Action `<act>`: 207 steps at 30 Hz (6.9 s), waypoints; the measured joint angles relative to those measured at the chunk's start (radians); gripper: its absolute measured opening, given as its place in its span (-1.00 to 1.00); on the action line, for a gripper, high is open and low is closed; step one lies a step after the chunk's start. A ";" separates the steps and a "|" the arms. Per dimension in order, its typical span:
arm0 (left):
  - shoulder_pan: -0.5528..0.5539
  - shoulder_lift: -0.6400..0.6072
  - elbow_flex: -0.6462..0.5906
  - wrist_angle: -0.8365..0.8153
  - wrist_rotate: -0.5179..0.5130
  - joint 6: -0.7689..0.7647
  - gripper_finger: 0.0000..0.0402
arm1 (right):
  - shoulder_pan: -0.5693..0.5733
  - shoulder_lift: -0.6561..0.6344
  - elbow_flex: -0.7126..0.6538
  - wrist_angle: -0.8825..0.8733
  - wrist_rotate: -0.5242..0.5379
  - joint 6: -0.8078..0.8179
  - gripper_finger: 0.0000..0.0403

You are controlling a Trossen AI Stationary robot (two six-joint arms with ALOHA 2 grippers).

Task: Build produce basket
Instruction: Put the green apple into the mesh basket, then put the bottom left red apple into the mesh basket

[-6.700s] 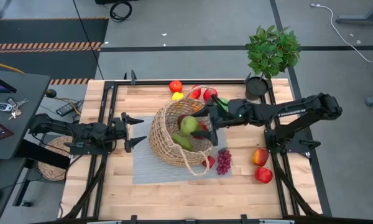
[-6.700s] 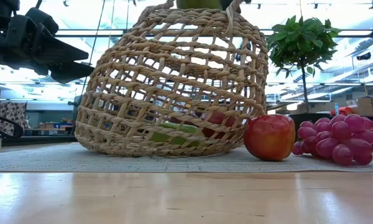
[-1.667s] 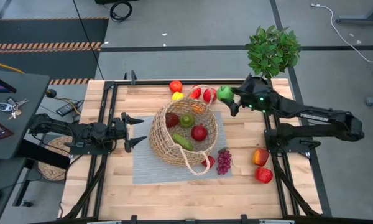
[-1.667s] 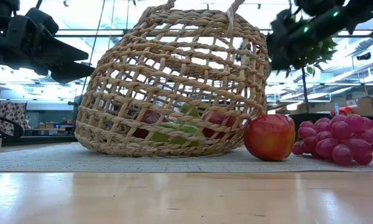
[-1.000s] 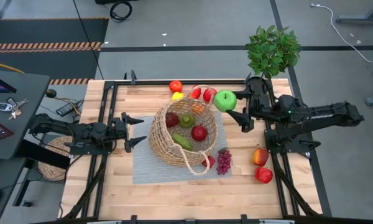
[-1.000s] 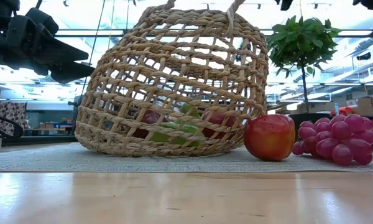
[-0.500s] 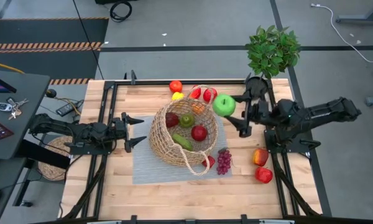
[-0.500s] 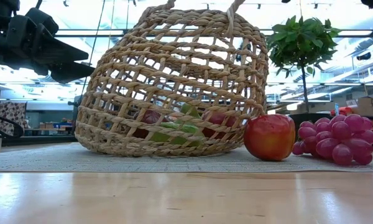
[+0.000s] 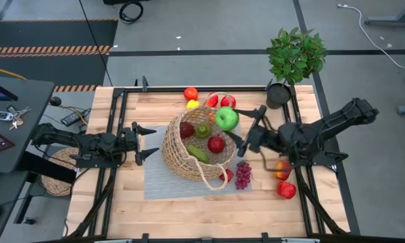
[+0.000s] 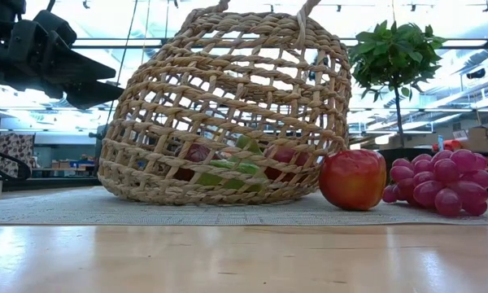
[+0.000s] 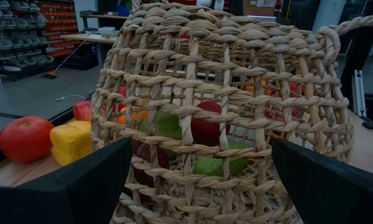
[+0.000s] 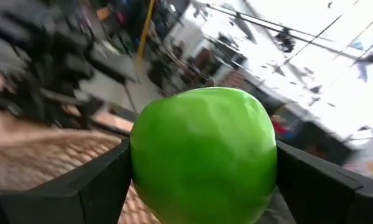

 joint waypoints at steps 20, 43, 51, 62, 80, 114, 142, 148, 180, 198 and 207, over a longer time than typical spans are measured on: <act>0.000 0.000 0.000 0.000 0.000 0.000 0.96 | 0.052 0.244 0.047 0.018 0.093 -0.498 0.79; 0.000 0.000 0.000 0.000 0.000 0.000 0.96 | -0.115 0.242 0.047 0.132 0.127 0.509 0.79; 0.000 0.000 0.000 0.000 0.000 0.000 0.96 | -0.117 0.241 0.047 0.131 0.053 1.075 0.79; 0.000 0.000 0.000 0.000 0.000 0.000 0.96 | -0.114 0.241 0.047 0.129 -0.116 1.194 0.79; 0.000 0.000 0.000 0.000 0.000 0.000 0.96 | -0.151 0.432 0.337 -0.457 -0.335 1.153 0.79; 0.000 0.000 0.000 0.000 0.000 0.000 0.96 | -0.278 0.628 0.569 -1.015 -0.517 0.909 0.94; 0.000 0.000 0.000 0.000 0.000 0.000 0.96 | -0.230 0.610 0.807 -1.259 -0.392 0.936 0.97; 0.000 0.000 0.000 -0.001 0.000 0.000 0.96 | -0.214 0.558 0.808 -1.309 -0.331 0.940 0.97; 0.000 0.000 0.000 0.000 0.000 0.000 0.96 | -0.163 0.066 0.353 -1.245 -0.220 1.161 0.97; 0.000 0.000 0.000 0.000 0.000 0.000 0.96 | -0.163 -0.122 0.124 -1.208 -0.227 1.269 0.97; 0.000 0.000 0.000 0.000 0.000 0.000 0.96 | -0.119 -0.161 0.032 -1.193 -0.229 1.342 0.97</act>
